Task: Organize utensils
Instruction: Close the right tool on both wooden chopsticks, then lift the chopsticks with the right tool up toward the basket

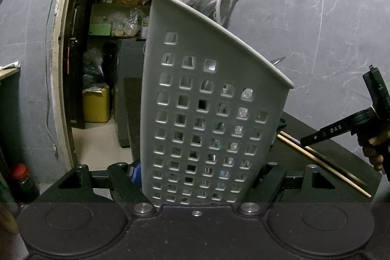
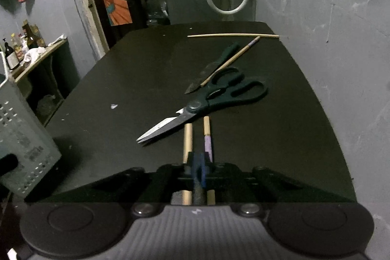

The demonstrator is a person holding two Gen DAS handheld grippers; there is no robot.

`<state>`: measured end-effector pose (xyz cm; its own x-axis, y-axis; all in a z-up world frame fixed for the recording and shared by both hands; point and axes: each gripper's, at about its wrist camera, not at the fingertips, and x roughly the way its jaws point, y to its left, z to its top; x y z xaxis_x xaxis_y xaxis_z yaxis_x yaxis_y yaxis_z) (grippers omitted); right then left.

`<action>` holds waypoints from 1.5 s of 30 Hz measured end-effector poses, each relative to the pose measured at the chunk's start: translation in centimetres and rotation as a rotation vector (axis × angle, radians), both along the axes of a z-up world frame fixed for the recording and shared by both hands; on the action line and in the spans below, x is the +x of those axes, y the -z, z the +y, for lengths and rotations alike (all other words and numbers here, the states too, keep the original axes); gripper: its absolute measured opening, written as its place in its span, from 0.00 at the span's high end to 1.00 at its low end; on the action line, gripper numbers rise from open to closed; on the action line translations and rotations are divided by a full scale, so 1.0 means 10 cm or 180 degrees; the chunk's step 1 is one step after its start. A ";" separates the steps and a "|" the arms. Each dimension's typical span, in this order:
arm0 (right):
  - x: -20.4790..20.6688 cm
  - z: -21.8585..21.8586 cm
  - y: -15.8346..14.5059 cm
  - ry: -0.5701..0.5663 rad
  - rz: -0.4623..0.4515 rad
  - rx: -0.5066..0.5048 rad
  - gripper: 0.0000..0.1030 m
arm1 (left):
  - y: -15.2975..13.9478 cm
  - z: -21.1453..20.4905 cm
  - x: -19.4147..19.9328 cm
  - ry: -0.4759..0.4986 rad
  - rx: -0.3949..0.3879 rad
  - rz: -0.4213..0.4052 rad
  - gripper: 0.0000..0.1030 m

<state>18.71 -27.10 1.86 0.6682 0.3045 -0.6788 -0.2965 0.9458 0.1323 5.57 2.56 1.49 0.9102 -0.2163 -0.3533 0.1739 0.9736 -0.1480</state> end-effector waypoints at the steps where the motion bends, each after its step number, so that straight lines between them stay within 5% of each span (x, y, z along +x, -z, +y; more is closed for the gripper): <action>1: 0.02 0.00 0.02 0.0002 0.0012 -0.0019 0.62 | 0.00 0.00 0.00 0.0000 0.0002 -0.0002 0.23; 6: 0.05 0.06 0.06 -0.0190 0.0111 -0.0198 0.45 | 0.01 0.00 0.02 0.0005 -0.0009 0.0009 0.23; 12: 0.11 0.16 0.05 -0.0345 0.0197 -0.0493 0.40 | 0.00 0.00 0.03 -0.0003 -0.0005 0.0025 0.23; 19: 0.31 0.26 -0.02 -0.0553 0.0359 -0.0482 0.85 | 0.01 -0.02 0.05 0.0001 -0.0008 0.0035 0.23; 27: 0.32 0.30 -0.04 -0.0565 0.0521 -0.0525 0.86 | 0.02 0.02 0.06 0.0021 -0.0033 0.0043 0.23; 31: 0.41 0.31 -0.06 -0.0639 0.0644 -0.0446 0.75 | 0.02 0.02 0.07 0.0017 -0.0036 0.0049 0.23; 38: 0.46 0.42 -0.07 -0.0621 0.0671 -0.0622 0.87 | 0.02 0.02 0.08 0.0015 -0.0043 0.0054 0.23; 42: 0.36 0.30 -0.07 -0.0470 0.0684 -0.0507 0.87 | 0.02 0.02 0.08 0.0018 -0.0048 0.0049 0.23; 45: 0.30 0.11 -0.03 -0.0372 0.0686 -0.0125 0.87 | 0.03 0.03 0.09 0.0014 -0.0059 0.0057 0.23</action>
<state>21.69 -25.99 2.20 0.4684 0.3416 -0.8148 -0.3730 0.9125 0.1681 6.42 2.89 1.23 0.9028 -0.2269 -0.3654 0.1752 0.9699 -0.1692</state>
